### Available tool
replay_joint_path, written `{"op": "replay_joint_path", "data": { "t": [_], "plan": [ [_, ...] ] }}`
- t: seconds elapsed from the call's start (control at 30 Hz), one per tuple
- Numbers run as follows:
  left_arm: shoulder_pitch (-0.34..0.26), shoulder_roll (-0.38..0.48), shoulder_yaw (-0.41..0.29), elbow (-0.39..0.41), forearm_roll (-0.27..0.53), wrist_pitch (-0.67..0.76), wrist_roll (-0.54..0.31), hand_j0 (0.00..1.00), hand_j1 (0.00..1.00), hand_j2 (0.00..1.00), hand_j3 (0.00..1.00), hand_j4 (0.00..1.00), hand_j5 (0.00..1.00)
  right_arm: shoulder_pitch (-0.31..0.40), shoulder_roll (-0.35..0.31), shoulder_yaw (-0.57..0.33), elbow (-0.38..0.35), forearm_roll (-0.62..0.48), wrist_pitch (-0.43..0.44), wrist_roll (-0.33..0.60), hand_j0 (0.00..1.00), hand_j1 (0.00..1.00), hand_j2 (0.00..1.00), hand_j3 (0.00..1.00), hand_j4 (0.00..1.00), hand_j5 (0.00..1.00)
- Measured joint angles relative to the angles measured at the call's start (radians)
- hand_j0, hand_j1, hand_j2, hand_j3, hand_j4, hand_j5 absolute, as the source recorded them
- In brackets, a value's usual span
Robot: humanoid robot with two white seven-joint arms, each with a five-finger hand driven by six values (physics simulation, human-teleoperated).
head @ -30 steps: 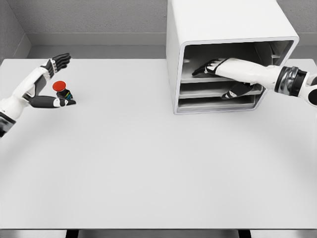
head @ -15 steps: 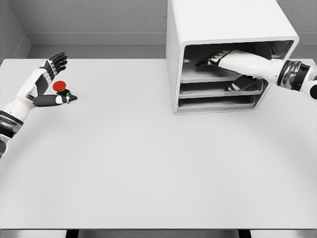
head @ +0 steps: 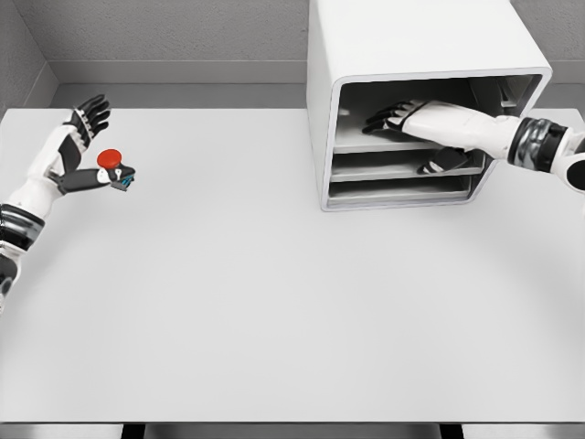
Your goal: Slide open multi-storey tabletop storage cabinets and put open load switch and slide close multi-storey tabletop storage cabinets
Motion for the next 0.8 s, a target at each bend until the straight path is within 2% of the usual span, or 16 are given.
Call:
{"op": "replay_joint_path", "data": {
  "t": [0.4, 0.57, 0.8],
  "plan": [
    [0.005, -0.044, 0.026, 0.042, 0.030, 0.049, 0.007, 1.00, 1.00, 1.00, 1.00, 1.00, 1.00, 0.015, -0.035, -0.005, -0.007, 0.014, 0.001, 0.000, 0.94, 0.94, 0.94, 0.94, 0.94, 0.94],
    [0.000, -0.050, 0.055, 0.051, 0.009, 0.044, 0.002, 1.00, 1.00, 1.00, 1.00, 1.00, 1.00, 0.018, -0.051, -0.009, -0.012, 0.020, 0.002, 0.000, 0.94, 0.94, 0.94, 0.94, 0.94, 0.94],
    [-0.006, -0.047, 0.077, 0.027, 0.000, 0.041, 0.000, 1.00, 1.00, 1.00, 1.00, 1.00, 1.00, 0.044, -0.114, -0.009, -0.141, 0.063, 0.002, 0.002, 0.94, 0.94, 0.94, 0.94, 0.94, 0.94]
  ]
}}
